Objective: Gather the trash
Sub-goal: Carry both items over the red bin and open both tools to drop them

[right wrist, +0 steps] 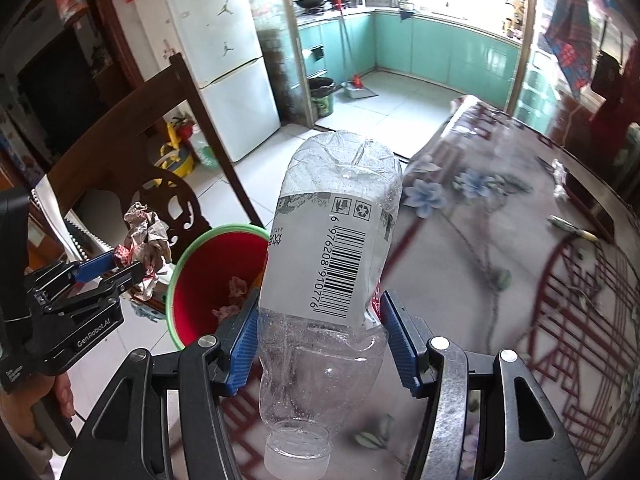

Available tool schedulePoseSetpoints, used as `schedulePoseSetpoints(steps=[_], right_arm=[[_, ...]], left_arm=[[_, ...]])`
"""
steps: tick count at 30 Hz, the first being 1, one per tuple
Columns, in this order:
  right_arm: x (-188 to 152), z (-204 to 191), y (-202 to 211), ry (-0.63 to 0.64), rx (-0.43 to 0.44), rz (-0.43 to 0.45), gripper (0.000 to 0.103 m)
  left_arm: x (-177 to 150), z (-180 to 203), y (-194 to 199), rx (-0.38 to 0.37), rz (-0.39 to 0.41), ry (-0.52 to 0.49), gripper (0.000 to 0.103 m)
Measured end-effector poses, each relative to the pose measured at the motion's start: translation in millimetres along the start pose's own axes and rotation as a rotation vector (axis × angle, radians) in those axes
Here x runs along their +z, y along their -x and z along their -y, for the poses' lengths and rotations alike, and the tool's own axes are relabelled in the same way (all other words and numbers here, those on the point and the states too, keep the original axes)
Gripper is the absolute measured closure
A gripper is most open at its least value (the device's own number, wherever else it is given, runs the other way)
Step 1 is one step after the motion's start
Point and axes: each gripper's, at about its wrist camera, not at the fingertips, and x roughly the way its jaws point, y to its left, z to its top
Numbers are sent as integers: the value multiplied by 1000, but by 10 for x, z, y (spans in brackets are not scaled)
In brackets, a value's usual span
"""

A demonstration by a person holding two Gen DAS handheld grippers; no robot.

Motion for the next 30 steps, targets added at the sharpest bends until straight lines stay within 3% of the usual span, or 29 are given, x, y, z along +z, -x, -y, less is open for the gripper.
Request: schedulePoseSetpoints(steps=[15, 30], right_arm=[[178, -646, -630, 100, 106, -75, 46], [161, -784, -1087, 118, 147, -158, 46]], left_arm=[[28, -431, -634, -32, -135, 95, 66], [-35, -423, -1220, -81, -283, 151, 66]])
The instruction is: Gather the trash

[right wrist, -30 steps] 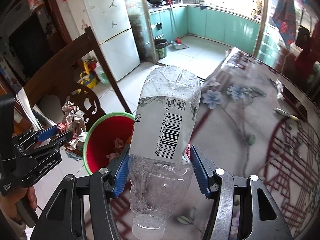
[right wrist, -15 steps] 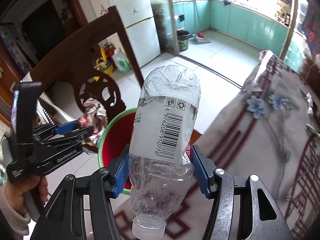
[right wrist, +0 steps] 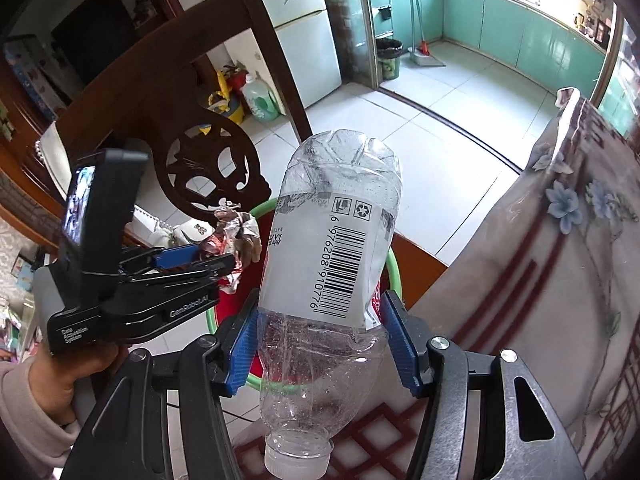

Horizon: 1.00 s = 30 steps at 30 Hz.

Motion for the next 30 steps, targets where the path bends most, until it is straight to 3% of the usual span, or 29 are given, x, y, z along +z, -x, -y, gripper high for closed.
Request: schedulePoseSetpoints(steps=[3, 7, 12, 16, 20, 22, 24, 30], right_arm=[[8, 3, -31, -5, -2, 6, 46], [-14, 10, 32, -17, -7, 41, 42], [-50, 2, 165, -10, -12, 69, 38], [-184, 47, 503, -26, -30, 146, 38], [-446, 129, 1051, -30, -76, 268, 38], [-591, 175, 1326, -30, -103, 319, 36], [-787, 250, 1633, -35, -119, 360, 27], [-1353, 526, 2443, -57, -228, 469, 24]], left_arm=[[6, 1, -41, 8, -13, 7, 58], [-13, 3, 46, 19, 15, 9, 22], [-57, -25, 116, 32, 24, 27, 21], [-194, -13, 372, 55, 70, 40, 21], [-443, 87, 841, 79, 166, 50, 18], [-623, 207, 1166, 80, 239, 59, 10], [-759, 325, 1422, 81, 302, 69, 0], [-1208, 861, 2214, 30, 504, 68, 0]])
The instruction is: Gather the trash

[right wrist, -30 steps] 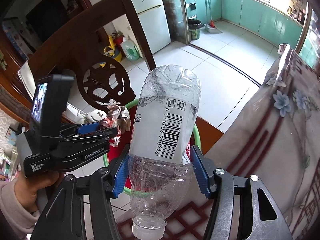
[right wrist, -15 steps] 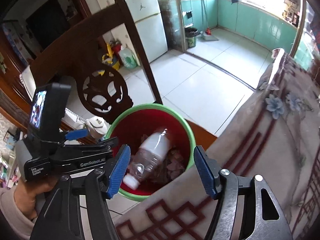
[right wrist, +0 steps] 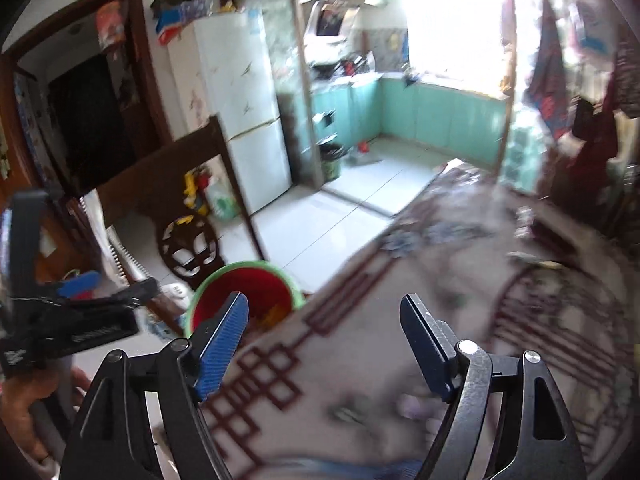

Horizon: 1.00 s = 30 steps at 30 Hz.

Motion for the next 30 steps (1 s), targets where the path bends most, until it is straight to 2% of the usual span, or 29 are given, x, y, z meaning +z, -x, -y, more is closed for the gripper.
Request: schedulePoseSetpoints(steps=[3, 8, 11, 15, 18, 22, 30], right_arm=[[-35, 223, 412, -9, -43, 70, 20], [-119, 618, 996, -106, -23, 191, 17], [-175, 746, 1269, -132, -47, 281, 12], [-224, 865, 1562, -151, -145, 362, 9], [-224, 960, 1698, -177, -168, 366, 4], [-223, 1039, 1783, -196, -214, 348, 4], [-218, 1110, 1806, -192, -206, 319, 4]], left_arm=[[-20, 269, 337, -49, 94, 0, 0], [-3, 685, 743, -143, 211, -31, 0], [-2, 915, 969, -135, 277, -48, 0], [-3, 1142, 1152, -114, 347, -52, 0], [-5, 1222, 1191, -147, 341, -68, 0], [-32, 1314, 1211, -126, 325, -95, 0], [-111, 1340, 1215, -127, 284, -105, 0]])
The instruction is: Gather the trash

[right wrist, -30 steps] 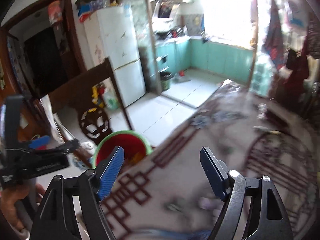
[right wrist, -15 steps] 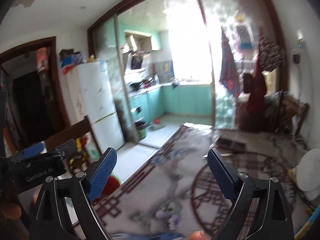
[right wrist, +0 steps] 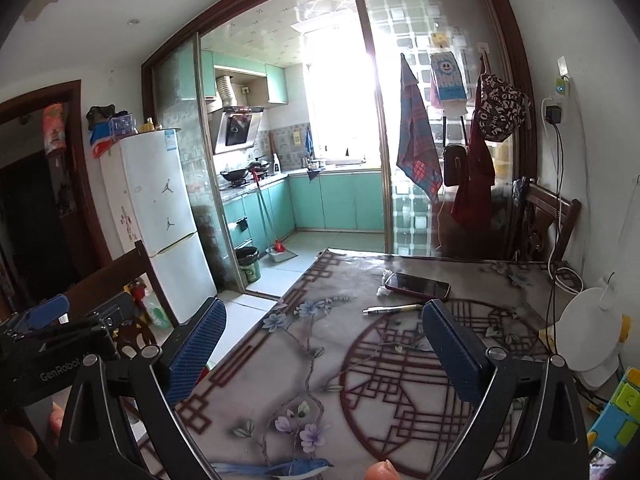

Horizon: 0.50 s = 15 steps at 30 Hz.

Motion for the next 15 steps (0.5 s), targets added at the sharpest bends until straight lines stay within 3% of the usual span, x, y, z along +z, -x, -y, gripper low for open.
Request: schedulePoseSetpoints(steps=[15], right_arm=[[-22, -76, -221, 28, 25, -25, 4]], left_arm=[[48, -17, -43, 34, 4, 5, 0]])
